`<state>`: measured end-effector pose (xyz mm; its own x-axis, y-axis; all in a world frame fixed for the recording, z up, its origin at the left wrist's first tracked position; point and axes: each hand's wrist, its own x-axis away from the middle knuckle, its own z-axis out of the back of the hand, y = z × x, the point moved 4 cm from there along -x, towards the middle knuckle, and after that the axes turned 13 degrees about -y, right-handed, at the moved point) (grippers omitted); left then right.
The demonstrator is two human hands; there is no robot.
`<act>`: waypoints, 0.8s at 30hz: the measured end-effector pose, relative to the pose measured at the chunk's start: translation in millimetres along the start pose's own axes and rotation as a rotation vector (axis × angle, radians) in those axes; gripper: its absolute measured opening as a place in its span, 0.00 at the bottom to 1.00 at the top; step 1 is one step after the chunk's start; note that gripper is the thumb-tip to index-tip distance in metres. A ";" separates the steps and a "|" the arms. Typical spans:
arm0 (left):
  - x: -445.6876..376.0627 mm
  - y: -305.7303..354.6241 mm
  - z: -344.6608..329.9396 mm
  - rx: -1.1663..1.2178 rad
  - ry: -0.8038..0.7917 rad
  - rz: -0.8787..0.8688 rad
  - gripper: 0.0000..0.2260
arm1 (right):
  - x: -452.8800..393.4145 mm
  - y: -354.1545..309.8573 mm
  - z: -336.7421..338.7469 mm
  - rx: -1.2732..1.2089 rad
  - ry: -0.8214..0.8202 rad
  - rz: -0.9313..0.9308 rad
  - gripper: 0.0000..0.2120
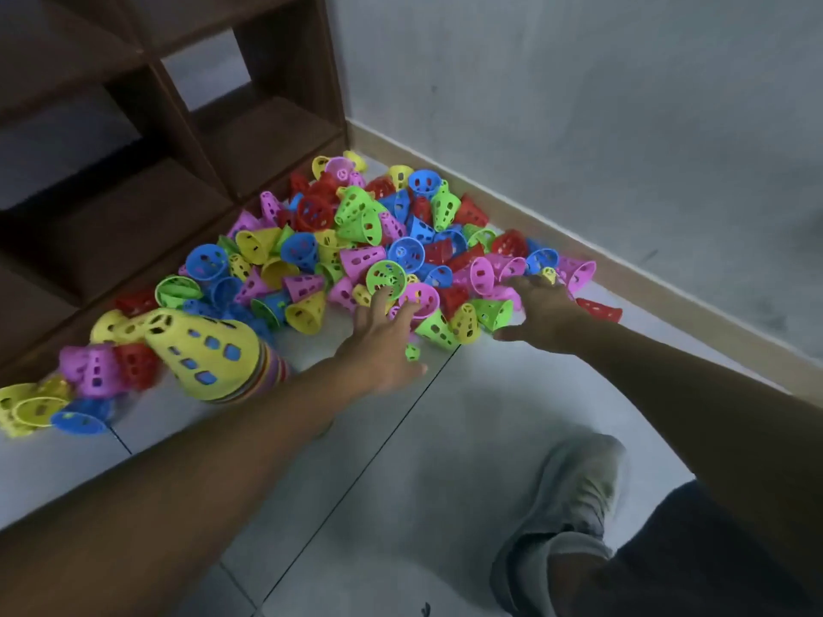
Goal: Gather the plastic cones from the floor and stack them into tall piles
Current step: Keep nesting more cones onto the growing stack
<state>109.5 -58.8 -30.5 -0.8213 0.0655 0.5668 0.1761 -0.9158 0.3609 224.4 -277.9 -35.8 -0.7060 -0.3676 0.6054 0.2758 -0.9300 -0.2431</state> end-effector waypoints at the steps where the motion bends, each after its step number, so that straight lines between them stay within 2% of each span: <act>1: -10.8 -4.6 -6.1 0.024 0.000 0.016 0.42 | -8.8 2.6 -2.4 0.007 0.009 0.013 0.47; 6: -55.3 -23.6 -29.3 -0.020 -0.029 0.078 0.47 | -44.2 3.1 -9.2 -0.036 0.031 0.112 0.50; 10: -74.7 -34.0 -35.7 -0.114 -0.062 0.090 0.46 | -77.4 -7.1 -21.0 0.043 -0.047 0.213 0.49; 15: -89.6 -38.3 -42.0 -0.196 -0.037 0.067 0.45 | -110.4 -6.7 -35.3 0.049 -0.092 0.175 0.50; 19: -101.6 -36.8 -41.4 -0.160 0.033 0.005 0.38 | -124.8 -5.1 -38.2 0.031 -0.127 0.167 0.52; 24: -115.1 -47.7 -42.4 -0.110 0.065 0.054 0.40 | -137.7 -7.7 -40.8 0.071 -0.142 0.173 0.57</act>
<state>172.7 -39.5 -144.3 -0.8463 -0.0079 0.5326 0.1634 -0.9555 0.2454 292.9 -219.9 -148.3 -0.5462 -0.5141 0.6613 0.4339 -0.8490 -0.3016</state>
